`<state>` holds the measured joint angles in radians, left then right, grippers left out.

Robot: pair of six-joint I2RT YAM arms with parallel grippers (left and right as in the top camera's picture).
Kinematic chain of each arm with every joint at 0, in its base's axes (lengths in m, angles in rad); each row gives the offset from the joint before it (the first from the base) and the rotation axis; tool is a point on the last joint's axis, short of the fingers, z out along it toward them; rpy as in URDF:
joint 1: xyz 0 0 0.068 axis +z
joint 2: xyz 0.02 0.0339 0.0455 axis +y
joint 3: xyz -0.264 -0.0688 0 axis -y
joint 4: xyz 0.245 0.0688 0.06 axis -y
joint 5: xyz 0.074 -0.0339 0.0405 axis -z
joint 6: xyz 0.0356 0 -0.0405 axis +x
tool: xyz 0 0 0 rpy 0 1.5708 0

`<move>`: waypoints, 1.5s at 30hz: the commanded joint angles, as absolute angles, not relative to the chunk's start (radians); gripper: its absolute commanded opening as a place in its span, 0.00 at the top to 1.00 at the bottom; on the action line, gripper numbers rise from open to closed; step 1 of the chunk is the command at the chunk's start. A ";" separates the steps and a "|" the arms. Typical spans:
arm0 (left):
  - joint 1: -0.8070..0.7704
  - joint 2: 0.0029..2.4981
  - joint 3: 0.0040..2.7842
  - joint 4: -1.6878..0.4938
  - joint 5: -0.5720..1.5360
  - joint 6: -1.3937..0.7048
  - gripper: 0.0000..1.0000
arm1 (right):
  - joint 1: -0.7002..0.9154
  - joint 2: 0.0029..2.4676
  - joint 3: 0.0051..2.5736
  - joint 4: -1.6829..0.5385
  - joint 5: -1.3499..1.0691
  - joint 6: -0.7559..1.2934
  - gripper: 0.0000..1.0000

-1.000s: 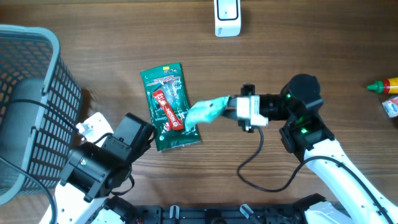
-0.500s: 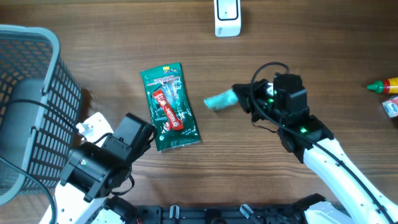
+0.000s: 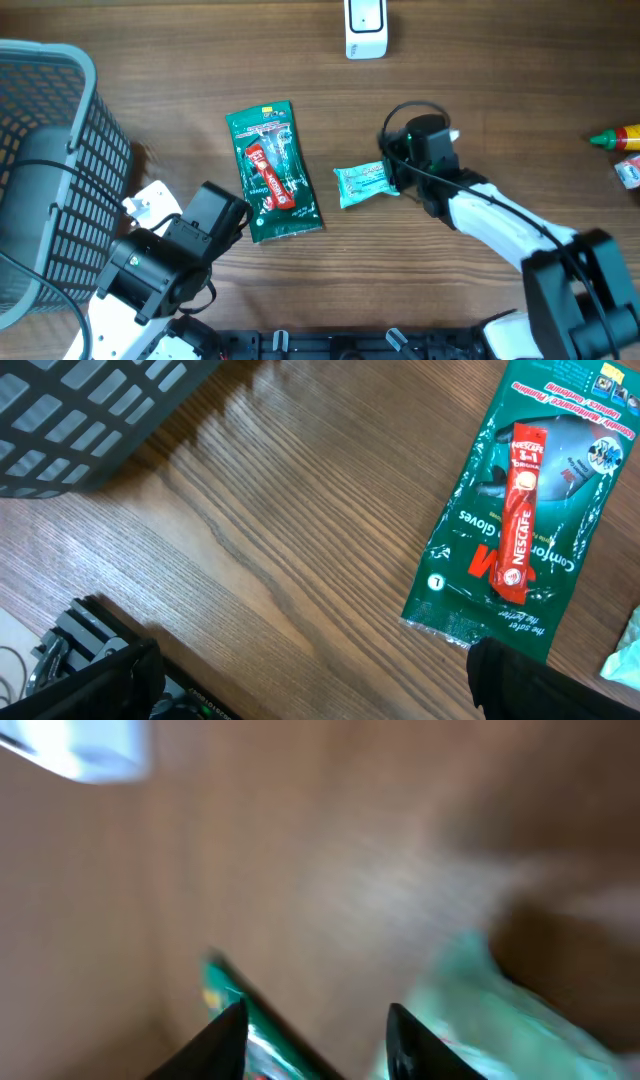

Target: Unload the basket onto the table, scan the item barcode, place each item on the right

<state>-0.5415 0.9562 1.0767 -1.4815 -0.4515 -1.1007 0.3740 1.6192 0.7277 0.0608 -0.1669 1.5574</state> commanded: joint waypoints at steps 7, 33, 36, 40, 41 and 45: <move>-0.540 0.952 1.080 -1.482 -0.462 -1.100 0.00 | 0.376 1.582 0.733 0.054 -0.383 1.391 0.47; -0.540 0.952 1.080 -1.482 -0.461 -1.100 0.00 | 0.445 1.715 0.732 -0.117 -0.144 1.501 0.95; -0.540 0.952 1.080 -1.482 -0.462 -1.100 0.00 | 0.437 1.607 0.733 -0.135 -0.235 1.576 0.95; -0.540 0.952 1.080 -1.482 -0.462 -1.100 0.00 | 0.407 1.372 0.733 -0.250 -0.316 1.713 0.96; -0.540 0.952 1.080 -1.482 -0.462 -1.100 0.00 | 0.400 1.294 0.733 -0.326 -0.318 1.864 0.96; -0.540 0.952 1.080 -1.482 -0.462 -1.100 0.00 | 0.378 1.097 0.733 -0.410 -0.445 2.070 0.96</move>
